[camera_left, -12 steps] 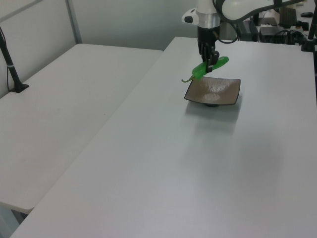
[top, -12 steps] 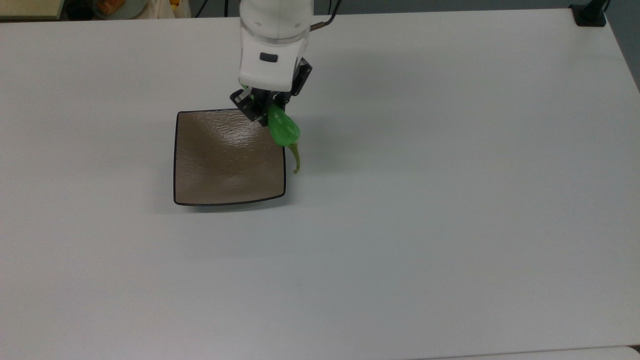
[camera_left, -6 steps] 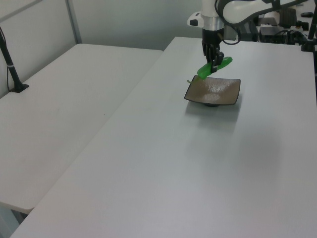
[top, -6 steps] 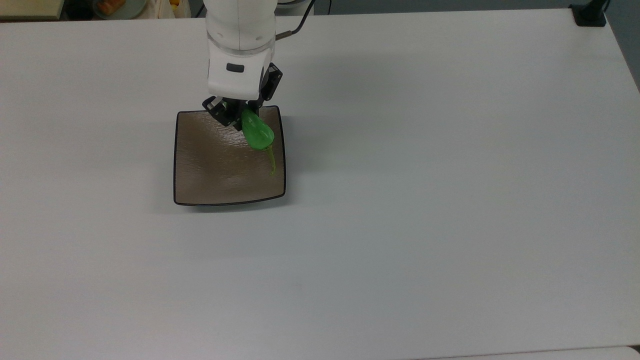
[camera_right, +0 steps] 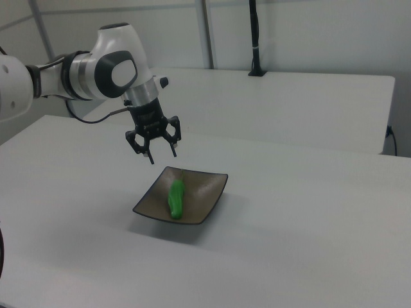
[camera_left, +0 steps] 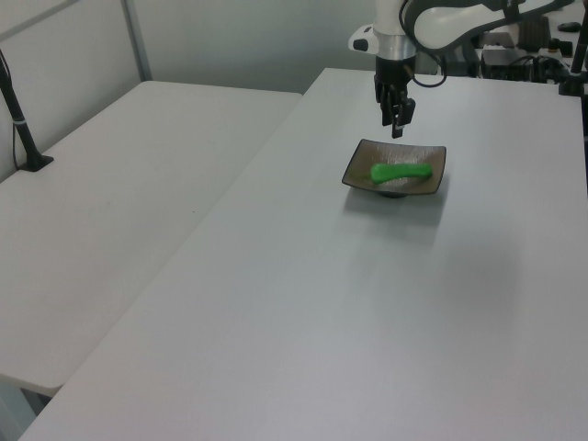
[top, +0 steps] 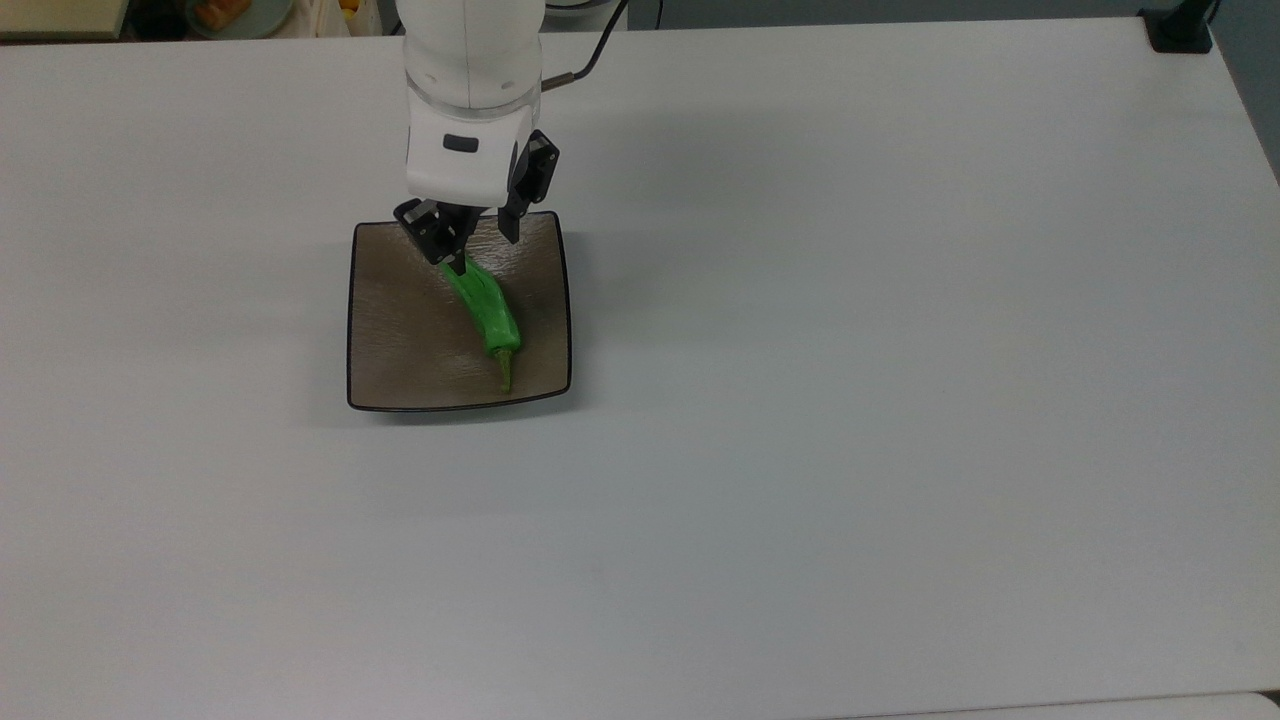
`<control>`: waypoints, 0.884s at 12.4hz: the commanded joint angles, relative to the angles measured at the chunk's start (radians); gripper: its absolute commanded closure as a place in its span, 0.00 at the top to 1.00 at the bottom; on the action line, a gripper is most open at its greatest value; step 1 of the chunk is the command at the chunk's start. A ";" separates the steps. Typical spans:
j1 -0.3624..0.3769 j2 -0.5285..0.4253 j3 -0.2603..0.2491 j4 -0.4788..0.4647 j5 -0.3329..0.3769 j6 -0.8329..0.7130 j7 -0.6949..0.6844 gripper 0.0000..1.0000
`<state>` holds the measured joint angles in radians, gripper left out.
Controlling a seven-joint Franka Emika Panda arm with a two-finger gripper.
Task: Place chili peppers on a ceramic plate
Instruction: 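Lower the chili pepper into the plate and open the gripper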
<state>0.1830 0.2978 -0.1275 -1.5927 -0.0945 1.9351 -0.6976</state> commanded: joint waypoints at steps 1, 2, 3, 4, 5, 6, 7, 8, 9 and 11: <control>0.006 -0.037 -0.007 -0.049 0.016 0.030 -0.010 1.00; 0.007 -0.039 -0.007 -0.049 0.018 0.027 -0.007 1.00; 0.010 -0.042 -0.007 -0.047 0.019 0.018 0.001 1.00; 0.012 -0.048 -0.006 -0.047 0.025 0.016 0.033 1.00; 0.012 -0.052 -0.006 -0.047 0.063 0.016 0.106 1.00; 0.012 -0.058 -0.007 -0.044 0.132 0.015 0.178 1.00; 0.012 -0.071 -0.006 -0.041 0.169 0.009 0.231 1.00; 0.009 -0.087 0.000 -0.036 0.191 -0.031 0.307 1.00; 0.009 -0.098 0.005 -0.036 0.191 -0.068 0.357 1.00; 0.004 -0.126 0.026 -0.036 0.191 -0.116 0.459 1.00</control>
<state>0.1870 0.2459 -0.1239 -1.5930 0.0770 1.8844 -0.3837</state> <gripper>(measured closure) 0.000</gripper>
